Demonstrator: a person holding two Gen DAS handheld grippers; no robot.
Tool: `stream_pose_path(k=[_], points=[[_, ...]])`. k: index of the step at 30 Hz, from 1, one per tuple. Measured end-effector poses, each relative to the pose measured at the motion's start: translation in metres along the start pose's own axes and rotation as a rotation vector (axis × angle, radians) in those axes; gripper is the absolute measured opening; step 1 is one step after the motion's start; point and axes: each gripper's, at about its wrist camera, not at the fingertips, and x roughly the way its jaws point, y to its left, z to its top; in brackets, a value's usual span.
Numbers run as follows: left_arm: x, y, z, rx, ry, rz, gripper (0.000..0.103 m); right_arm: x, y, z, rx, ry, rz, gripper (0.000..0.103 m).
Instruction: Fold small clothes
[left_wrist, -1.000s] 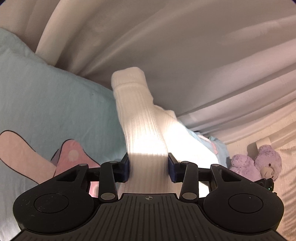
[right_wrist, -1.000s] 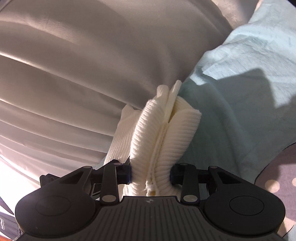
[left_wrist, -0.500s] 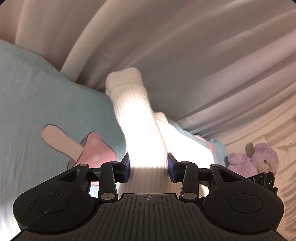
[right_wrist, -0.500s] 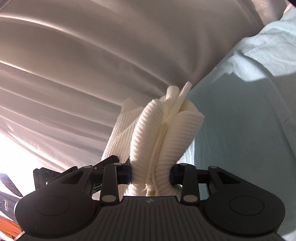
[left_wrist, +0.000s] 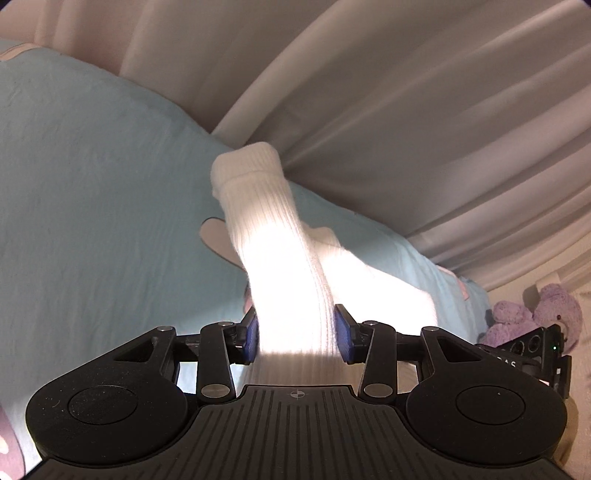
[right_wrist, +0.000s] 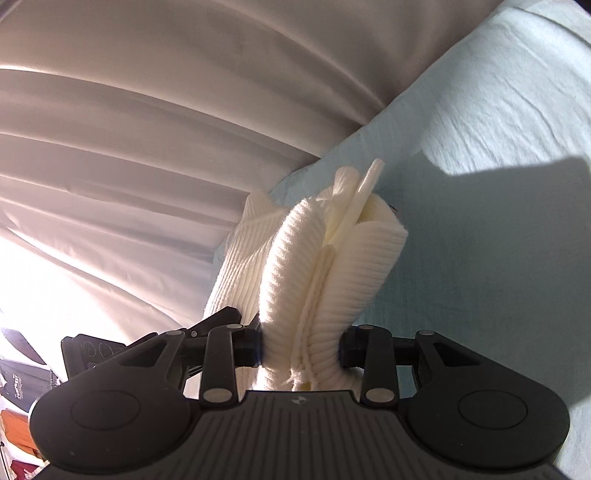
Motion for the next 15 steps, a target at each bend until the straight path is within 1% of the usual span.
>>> stream_pose_path(k=[1,2,3,4,5,6,7,8,9,11,13,15], points=[[0.002,0.004,-0.004,0.002,-0.001,0.022,0.047,0.003,-0.001,-0.001,-0.002,0.002,-0.017,0.035],[0.004,0.006,-0.007,0.011,-0.006,0.048,0.048,0.006,-0.002,-0.003,-0.015,-0.004,-0.055,0.036],[0.005,0.008,-0.010,0.016,-0.012,0.076,0.048,0.008,-0.001,-0.004,-0.034,-0.021,-0.100,0.042],[0.005,0.012,-0.014,0.018,-0.022,0.120,0.050,0.006,0.000,-0.007,-0.056,-0.044,-0.147,0.046],[0.002,0.015,-0.018,0.020,-0.035,0.145,0.052,0.001,0.000,-0.013,-0.091,-0.086,-0.203,0.047],[-0.003,0.018,-0.025,0.018,-0.053,0.158,0.052,-0.008,0.003,-0.022,-0.122,-0.125,-0.240,0.048],[-0.010,0.021,-0.032,0.014,-0.071,0.158,0.052,-0.013,0.003,-0.033,-0.142,-0.154,-0.259,0.048],[-0.018,0.024,-0.042,0.011,-0.085,0.143,0.056,-0.021,0.002,-0.042,-0.155,-0.170,-0.259,0.049],[-0.024,0.025,-0.051,0.008,-0.091,0.126,0.058,-0.029,0.001,-0.053,-0.166,-0.175,-0.247,0.052],[-0.038,0.028,-0.075,0.008,-0.096,0.107,0.066,-0.042,-0.005,-0.069,-0.169,-0.161,-0.216,0.054],[-0.043,0.030,-0.098,0.012,-0.078,0.111,0.066,-0.053,-0.011,-0.090,-0.146,-0.124,-0.164,0.058],[-0.044,0.033,-0.117,0.010,-0.046,0.093,0.068,-0.051,-0.016,-0.104,-0.151,-0.086,-0.149,0.062]])
